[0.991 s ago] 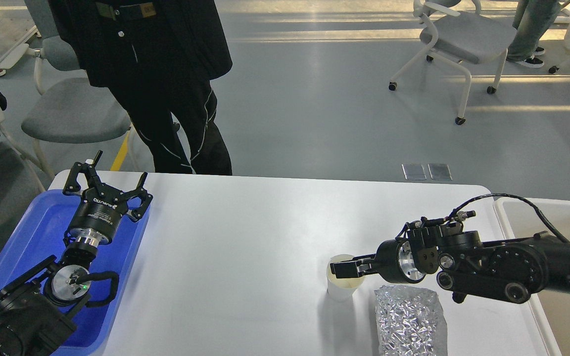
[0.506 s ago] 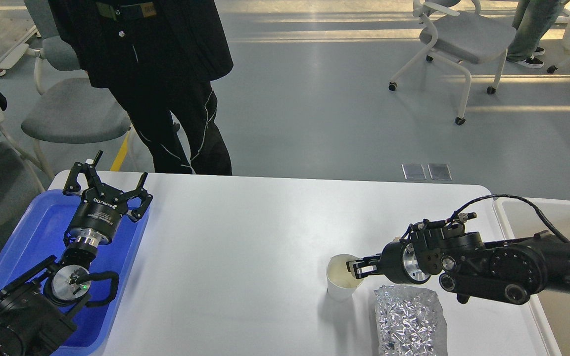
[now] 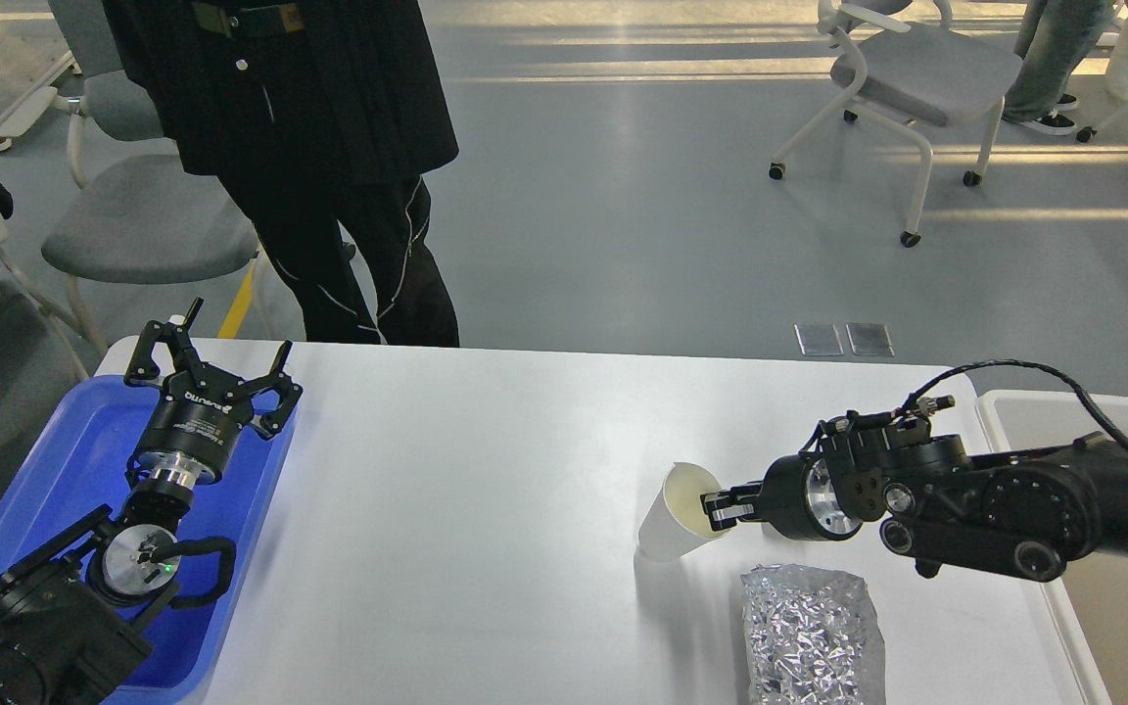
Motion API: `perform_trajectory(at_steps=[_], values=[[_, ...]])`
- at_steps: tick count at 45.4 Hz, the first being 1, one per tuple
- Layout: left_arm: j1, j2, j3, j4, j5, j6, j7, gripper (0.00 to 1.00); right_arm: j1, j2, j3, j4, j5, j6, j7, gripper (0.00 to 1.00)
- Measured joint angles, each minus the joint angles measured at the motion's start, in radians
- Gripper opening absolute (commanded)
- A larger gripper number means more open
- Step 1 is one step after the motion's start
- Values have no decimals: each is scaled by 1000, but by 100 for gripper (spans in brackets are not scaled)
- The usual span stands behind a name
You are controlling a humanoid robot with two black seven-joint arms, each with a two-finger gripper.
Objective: Tidy desktop
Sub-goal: 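Lift the cup with the right gripper and carry it toward the bin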
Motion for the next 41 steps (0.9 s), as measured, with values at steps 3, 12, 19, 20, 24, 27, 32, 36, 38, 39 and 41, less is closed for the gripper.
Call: perform_trajectory(at_steps=[3, 12, 19, 20, 24, 27, 32, 36, 38, 39, 41], values=[[0, 0, 0, 0, 0, 0, 0, 100, 31, -26, -1, 24, 2, 14, 0, 0], [0, 0, 0, 0, 0, 0, 0, 100, 150, -133, 0, 101, 7, 92, -1, 0], [0, 0, -1, 0, 0, 0, 0, 100, 249, -215, 13, 158, 9, 179, -1, 0], [0, 0, -1, 0, 0, 0, 0, 100, 263, -226, 15, 168, 9, 191, 0, 0], [0, 0, -1, 0, 0, 0, 0, 100, 323, -269, 19, 207, 10, 242, -1, 0], [0, 0, -1, 0, 0, 0, 0, 100, 361, -294, 22, 230, 11, 271, 0, 0], [0, 0, -1, 0, 0, 0, 0, 100, 414, -328, 24, 259, 11, 313, -1, 0], [0, 0, -1, 0, 0, 0, 0, 100, 448, -349, 25, 275, 11, 340, -1, 0], [0, 0, -1, 0, 0, 0, 0, 100, 467, -359, 25, 283, 12, 356, 0, 0], [0, 0, -1, 0, 0, 0, 0, 100, 474, -363, 26, 286, 11, 361, 0, 0], [0, 0, -1, 0, 0, 0, 0, 100, 491, -374, 26, 293, 12, 374, 0, 0]])
